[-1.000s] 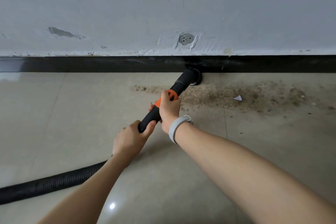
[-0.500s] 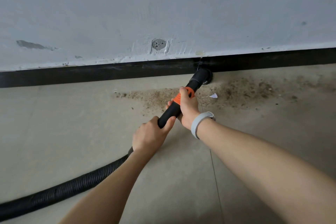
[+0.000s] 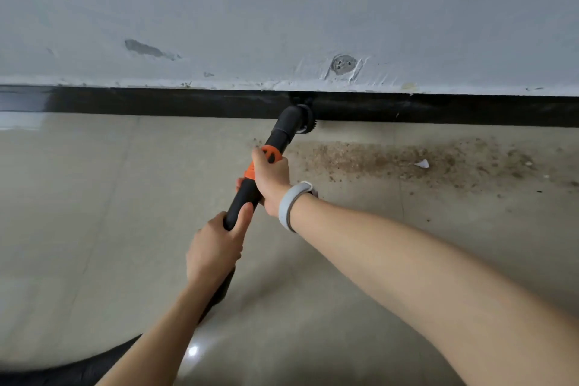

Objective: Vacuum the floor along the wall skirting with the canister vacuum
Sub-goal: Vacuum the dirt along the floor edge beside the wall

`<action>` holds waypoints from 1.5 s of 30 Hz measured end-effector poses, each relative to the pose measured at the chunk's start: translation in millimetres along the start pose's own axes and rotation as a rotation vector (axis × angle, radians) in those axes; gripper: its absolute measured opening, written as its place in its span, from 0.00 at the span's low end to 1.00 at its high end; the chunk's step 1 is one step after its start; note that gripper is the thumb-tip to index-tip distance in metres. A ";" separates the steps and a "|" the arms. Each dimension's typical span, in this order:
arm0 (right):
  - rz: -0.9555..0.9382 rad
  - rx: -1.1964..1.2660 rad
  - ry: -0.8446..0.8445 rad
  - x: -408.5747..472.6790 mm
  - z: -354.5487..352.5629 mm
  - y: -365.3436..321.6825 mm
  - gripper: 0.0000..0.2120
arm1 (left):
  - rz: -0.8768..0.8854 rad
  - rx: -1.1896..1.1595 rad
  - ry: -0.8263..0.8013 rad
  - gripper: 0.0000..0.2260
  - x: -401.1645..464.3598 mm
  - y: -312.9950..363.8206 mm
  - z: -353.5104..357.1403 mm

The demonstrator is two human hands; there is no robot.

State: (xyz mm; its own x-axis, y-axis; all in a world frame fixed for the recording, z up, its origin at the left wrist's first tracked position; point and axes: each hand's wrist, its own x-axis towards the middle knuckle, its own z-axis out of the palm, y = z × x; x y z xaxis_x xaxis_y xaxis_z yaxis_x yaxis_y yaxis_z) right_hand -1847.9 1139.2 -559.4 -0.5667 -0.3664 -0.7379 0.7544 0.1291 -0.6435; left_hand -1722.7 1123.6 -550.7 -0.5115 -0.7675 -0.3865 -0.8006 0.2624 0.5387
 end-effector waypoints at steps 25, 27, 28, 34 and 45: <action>0.127 -0.342 0.024 -4.7 100.5 36.3 0.25 | -0.212 -0.145 -0.042 0.23 10.9 -57.9 -73.0; 0.132 -0.319 0.016 -4.7 95.3 33.2 0.25 | -0.198 -0.142 -0.053 0.24 11.6 -54.2 -69.8; 0.134 -0.300 0.012 -5.8 93.1 31.6 0.24 | -0.191 -0.137 -0.057 0.24 11.2 -52.6 -68.5; 0.151 -0.299 0.027 -12.0 86.6 30.7 0.27 | -0.166 -0.123 -0.086 0.25 10.0 -44.4 -60.8; 0.145 -0.188 0.051 -11.9 45.6 17.9 0.23 | -0.123 -0.121 -0.150 0.23 6.3 -27.9 -37.4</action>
State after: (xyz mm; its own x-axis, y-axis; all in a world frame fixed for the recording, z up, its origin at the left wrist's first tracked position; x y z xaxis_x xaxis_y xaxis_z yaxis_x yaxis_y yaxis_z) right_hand -1812.6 1103.9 -552.9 -0.4762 -0.2853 -0.8318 0.7569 0.3484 -0.5529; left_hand -1692.0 1089.6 -540.2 -0.4605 -0.6913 -0.5568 -0.8211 0.0934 0.5631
